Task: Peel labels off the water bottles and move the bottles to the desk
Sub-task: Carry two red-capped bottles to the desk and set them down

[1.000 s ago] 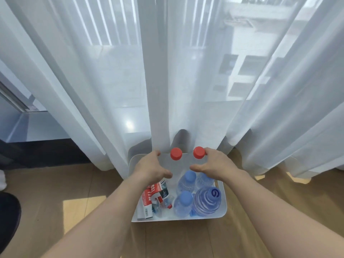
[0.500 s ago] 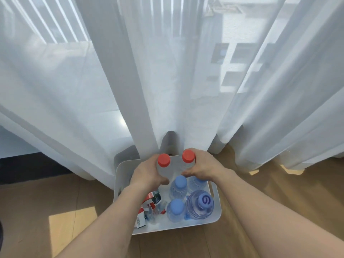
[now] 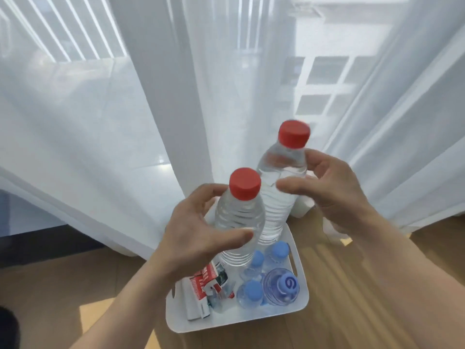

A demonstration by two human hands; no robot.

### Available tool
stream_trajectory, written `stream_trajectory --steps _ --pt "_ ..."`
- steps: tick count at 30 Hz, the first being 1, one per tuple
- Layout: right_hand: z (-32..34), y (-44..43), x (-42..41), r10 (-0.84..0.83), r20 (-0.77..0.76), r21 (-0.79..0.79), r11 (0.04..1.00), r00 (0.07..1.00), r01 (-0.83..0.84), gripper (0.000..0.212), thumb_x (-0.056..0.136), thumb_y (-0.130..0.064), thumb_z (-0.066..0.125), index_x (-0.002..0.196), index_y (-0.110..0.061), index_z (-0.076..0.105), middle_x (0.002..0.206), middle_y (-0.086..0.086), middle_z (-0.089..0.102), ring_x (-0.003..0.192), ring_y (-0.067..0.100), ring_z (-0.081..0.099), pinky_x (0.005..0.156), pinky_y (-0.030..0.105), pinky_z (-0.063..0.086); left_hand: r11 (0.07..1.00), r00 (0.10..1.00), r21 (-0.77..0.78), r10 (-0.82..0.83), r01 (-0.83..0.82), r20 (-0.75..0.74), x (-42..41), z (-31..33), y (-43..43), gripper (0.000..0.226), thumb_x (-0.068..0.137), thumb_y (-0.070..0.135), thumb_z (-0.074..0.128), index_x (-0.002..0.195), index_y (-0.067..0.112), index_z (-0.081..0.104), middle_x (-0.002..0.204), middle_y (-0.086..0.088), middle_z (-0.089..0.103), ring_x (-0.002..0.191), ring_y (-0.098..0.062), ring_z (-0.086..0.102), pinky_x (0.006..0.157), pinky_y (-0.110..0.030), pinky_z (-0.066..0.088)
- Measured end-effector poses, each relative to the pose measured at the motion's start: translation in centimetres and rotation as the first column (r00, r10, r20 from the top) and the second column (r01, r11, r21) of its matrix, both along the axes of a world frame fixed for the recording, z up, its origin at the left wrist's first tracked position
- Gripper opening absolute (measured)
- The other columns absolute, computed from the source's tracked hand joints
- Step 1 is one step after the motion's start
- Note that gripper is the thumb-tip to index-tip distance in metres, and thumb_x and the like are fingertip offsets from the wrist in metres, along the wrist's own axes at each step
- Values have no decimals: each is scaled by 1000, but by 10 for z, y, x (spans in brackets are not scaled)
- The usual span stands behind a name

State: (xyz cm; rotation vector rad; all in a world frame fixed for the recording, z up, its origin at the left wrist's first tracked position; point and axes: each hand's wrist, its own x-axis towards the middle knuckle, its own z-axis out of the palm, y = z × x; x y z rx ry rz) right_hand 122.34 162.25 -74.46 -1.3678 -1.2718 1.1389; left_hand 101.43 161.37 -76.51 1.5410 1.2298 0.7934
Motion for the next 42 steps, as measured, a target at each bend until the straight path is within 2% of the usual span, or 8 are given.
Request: stream_trajectory --steps 6,10,14,19,26,35,38,42 --pt "68 -61 -24 -143 -437 -197 978 888 61 35 57 -31 68 87 -13 72 79 8 69 75 25 65 69 38 53 952 804 -304 194 -17 562 5 80 -61 46 56 24 66 100 11 59 87 -14 65 80 -32 64 74 -46 53" --pt "137 -134 -44 -253 -313 -439 893 915 97 39 70 -49 56 84 -16 71 73 5 69 69 28 61 70 42 48 838 761 -544 331 35 558 -6 156 -123 33 64 22 60 92 6 54 79 -15 52 71 -28 52 71 -42 44" --pt "253 -180 -54 -262 -454 -629 771 851 -99 34 80 -45 55 81 -13 67 63 1 61 60 19 54 68 41 39 710 742 -698 418 93 524 -23 283 -169 59 58 26 75 107 0 55 82 -16 65 70 -27 64 64 -39 53" --pt "433 -200 -82 -55 -521 -598 735 852 -318 44 77 -51 54 85 -14 77 83 13 75 76 27 71 76 39 55 677 607 -735 599 -36 522 -48 456 -220 28 86 34 59 95 8 66 85 -17 68 71 -28 67 66 -39 55" --pt "576 -215 -150 462 -568 -316 641 681 -699 63 69 -65 61 105 -14 71 86 10 67 80 28 62 79 43 48 709 320 -647 705 -281 633 -82 612 -304 37 78 47 53 82 13 67 73 -8 65 65 -20 62 64 -32 52" --pt "683 -345 -234 889 -402 -134 178 217 -975 57 69 -64 56 101 -20 72 91 4 76 84 21 73 76 39 54 588 47 -448 639 -673 768 -93 694 -486 38 88 43 48 97 9 63 95 -12 56 87 -28 54 80 -38 39" --pt "697 -403 -259 928 -363 -113 49 87 -992 50 75 -62 56 100 -22 72 96 7 76 89 27 71 83 44 55 376 -22 -322 620 -869 784 -89 709 -552 47 96 36 30 107 3 62 93 -17 69 84 -30 67 78 -37 53" --pt "706 -488 -294 822 -554 -130 -240 -131 -962 46 77 -53 53 94 -13 67 69 3 70 62 17 68 57 29 54 120 -216 -329 540 -937 814 -88 722 -642 28 77 35 49 80 15 68 62 -4 66 52 -18 65 50 -25 54"
